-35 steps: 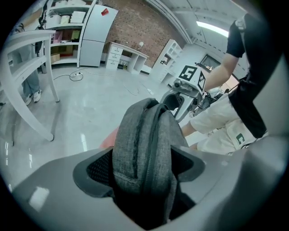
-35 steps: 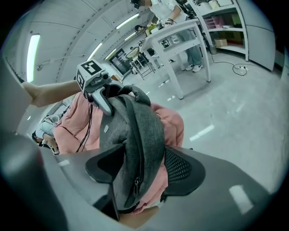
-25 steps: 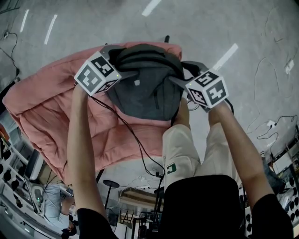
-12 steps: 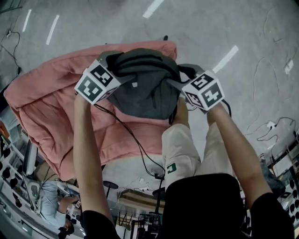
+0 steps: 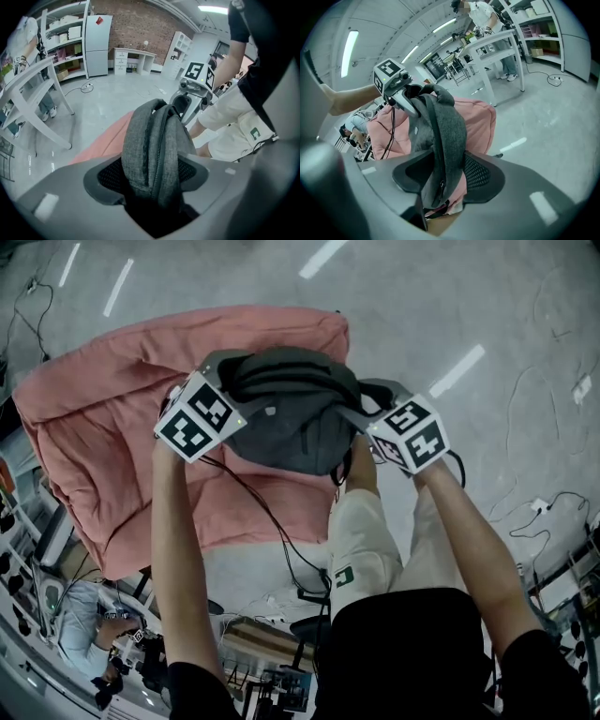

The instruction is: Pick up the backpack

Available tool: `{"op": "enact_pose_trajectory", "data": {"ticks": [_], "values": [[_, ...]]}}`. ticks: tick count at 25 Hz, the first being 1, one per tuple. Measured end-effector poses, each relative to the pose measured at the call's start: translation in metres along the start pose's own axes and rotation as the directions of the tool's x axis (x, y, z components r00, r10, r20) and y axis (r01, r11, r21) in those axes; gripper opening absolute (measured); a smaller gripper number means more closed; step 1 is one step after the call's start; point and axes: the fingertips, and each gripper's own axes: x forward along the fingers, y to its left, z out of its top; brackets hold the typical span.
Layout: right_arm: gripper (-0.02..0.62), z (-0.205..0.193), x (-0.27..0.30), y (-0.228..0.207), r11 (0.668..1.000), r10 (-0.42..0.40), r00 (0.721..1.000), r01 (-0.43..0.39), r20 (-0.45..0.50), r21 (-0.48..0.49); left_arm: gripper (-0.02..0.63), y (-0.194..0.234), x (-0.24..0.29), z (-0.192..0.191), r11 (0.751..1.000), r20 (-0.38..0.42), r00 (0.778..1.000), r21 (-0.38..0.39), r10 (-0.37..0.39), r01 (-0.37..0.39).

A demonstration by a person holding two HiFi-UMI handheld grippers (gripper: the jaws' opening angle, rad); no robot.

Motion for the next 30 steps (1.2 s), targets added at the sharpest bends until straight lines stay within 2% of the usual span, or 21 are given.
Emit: {"op": "enact_pose_trajectory", "data": {"ticks": [13, 22, 30], "values": [[0.183, -0.031, -0.04, 0.013, 0.999, 0.049, 0.999, -0.049, 0.004, -0.015, 0.255, -0.05, -0.006, 0.023, 0.999, -0.059, 0.997, 0.012, 0.041, -0.041], [0.147, -0.056, -0.074, 0.013, 0.998, 0.067, 0.997, -0.067, 0.032, 0.018, 0.228, -0.084, -0.002, 0.057, 0.999, -0.125, 0.992, 0.046, 0.033, -0.028], [0.141, -0.085, -0.112, 0.017, 0.995, 0.094, 0.996, -0.094, -0.002, 0.045, 0.209, -0.13, -0.003, 0.095, 0.994, -0.193, 0.981, 0.113, 0.014, 0.008]]}}
